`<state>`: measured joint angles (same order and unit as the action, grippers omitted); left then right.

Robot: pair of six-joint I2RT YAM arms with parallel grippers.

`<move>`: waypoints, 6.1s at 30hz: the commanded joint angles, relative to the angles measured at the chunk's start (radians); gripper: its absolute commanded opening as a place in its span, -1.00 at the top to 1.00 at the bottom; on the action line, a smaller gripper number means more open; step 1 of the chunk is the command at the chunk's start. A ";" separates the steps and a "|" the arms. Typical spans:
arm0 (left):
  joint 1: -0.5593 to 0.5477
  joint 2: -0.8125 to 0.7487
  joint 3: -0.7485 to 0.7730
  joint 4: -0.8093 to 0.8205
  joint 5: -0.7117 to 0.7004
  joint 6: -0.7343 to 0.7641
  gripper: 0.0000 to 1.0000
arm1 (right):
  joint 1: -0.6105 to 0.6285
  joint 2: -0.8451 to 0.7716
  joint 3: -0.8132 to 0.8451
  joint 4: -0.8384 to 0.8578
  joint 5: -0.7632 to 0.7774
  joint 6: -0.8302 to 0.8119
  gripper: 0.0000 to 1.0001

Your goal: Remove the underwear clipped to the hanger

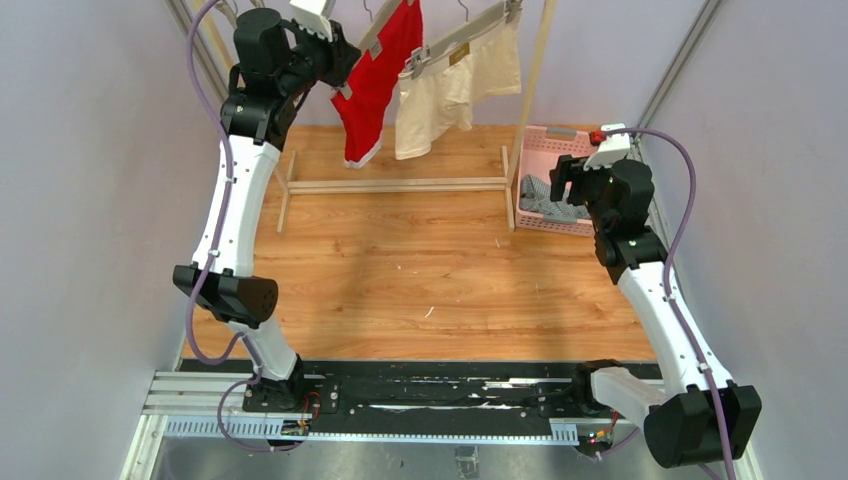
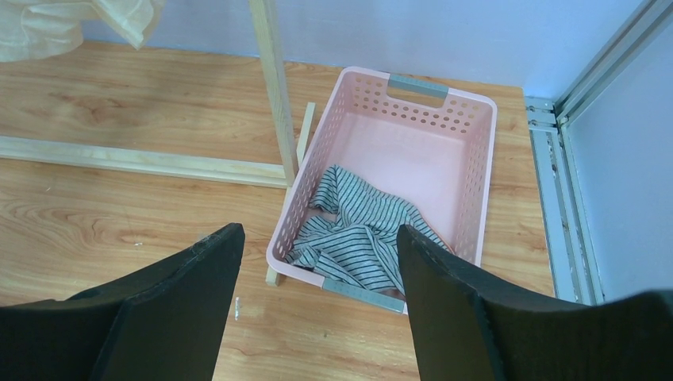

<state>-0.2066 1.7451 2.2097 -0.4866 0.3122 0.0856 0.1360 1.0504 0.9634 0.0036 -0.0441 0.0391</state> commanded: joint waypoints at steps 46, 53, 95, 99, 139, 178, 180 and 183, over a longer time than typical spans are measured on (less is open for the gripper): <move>-0.019 -0.102 -0.104 0.179 -0.099 -0.013 1.00 | 0.046 0.003 -0.015 0.042 -0.039 -0.036 -0.46; -0.019 -0.180 -0.239 0.210 -0.097 -0.001 1.00 | 0.054 0.010 -0.018 0.039 -0.041 -0.031 -0.46; -0.168 -1.093 -1.190 -0.301 0.206 -0.056 1.00 | 0.090 0.177 0.152 0.304 -1.065 0.320 -0.55; -0.172 -1.022 -1.130 -0.302 0.290 -0.035 1.00 | 0.096 0.225 0.184 0.527 -1.247 0.490 -0.52; -0.178 -0.973 -1.047 -0.302 0.389 -0.004 1.00 | 0.295 0.383 0.275 0.530 -1.306 0.446 -0.25; -0.180 -0.947 -1.100 0.274 0.381 -0.351 1.00 | 0.365 0.386 0.071 1.365 -0.732 0.884 -0.47; -0.180 -0.951 -1.106 0.280 0.372 -0.352 1.00 | 0.367 0.450 0.107 1.467 -0.729 0.984 -0.46; -0.181 -0.960 -1.124 0.306 0.365 -0.371 1.00 | 0.384 0.510 0.162 1.517 -0.724 1.033 -0.46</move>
<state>-0.3775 0.8066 1.0996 -0.2844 0.6888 -0.2462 0.4881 1.5021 1.0424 1.2961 -0.8009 0.9157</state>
